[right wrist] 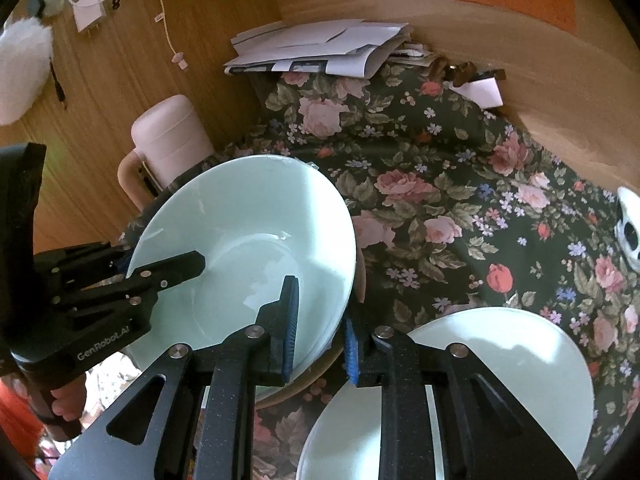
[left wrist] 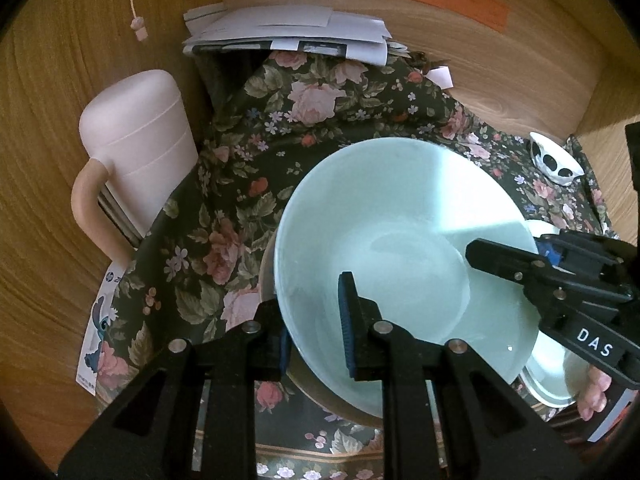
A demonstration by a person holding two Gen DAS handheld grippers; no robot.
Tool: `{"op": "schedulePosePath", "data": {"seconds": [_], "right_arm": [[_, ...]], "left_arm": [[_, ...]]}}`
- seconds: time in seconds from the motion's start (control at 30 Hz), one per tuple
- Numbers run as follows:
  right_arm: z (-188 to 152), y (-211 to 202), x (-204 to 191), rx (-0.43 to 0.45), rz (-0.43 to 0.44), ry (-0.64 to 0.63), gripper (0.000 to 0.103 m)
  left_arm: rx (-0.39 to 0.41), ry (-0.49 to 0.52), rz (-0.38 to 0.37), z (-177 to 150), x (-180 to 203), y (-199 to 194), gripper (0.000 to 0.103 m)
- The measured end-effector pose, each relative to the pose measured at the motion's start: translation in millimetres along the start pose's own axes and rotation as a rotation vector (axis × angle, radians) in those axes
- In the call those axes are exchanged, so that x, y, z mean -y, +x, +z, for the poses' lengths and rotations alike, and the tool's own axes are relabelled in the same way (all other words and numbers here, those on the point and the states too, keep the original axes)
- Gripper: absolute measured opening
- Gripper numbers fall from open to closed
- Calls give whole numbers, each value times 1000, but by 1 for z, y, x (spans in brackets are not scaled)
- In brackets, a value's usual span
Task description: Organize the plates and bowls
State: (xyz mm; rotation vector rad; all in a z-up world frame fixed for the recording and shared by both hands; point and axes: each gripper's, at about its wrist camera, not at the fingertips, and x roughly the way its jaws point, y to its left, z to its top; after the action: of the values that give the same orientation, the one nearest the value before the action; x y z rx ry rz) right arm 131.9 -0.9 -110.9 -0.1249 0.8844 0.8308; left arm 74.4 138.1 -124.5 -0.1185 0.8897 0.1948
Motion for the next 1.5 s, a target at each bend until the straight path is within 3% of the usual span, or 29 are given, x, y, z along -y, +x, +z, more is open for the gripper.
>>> {"op": "schedulePosePath", "data": {"seconds": [0.77, 0.83, 0.97, 1.27, 1.37, 1.43, 1.5], "right_arm": [[-1, -7, 2, -24, -24, -5, 30], [0, -10, 2, -8, -36, -13, 32], [0, -17, -5, 27, -53, -57, 47], [1, -29, 4, 65, -67, -47, 48], [4, -39, 11, 88, -84, -37, 51], [5, -48, 18, 114, -105, -32, 54], [7, -61, 30, 145, -132, -15, 55]], "left_arm": [[-41, -19, -53, 4, -5, 7, 19], [-32, -16, -49, 5, -5, 5, 19], [-4, 3, -12, 7, -3, 2, 19], [-23, -33, -39, 14, -11, -3, 21], [7, -27, -14, 19, -10, -11, 36], [79, -10, 14, 24, -7, -25, 55], [131, 13, 29, 30, -2, -34, 64]]}}
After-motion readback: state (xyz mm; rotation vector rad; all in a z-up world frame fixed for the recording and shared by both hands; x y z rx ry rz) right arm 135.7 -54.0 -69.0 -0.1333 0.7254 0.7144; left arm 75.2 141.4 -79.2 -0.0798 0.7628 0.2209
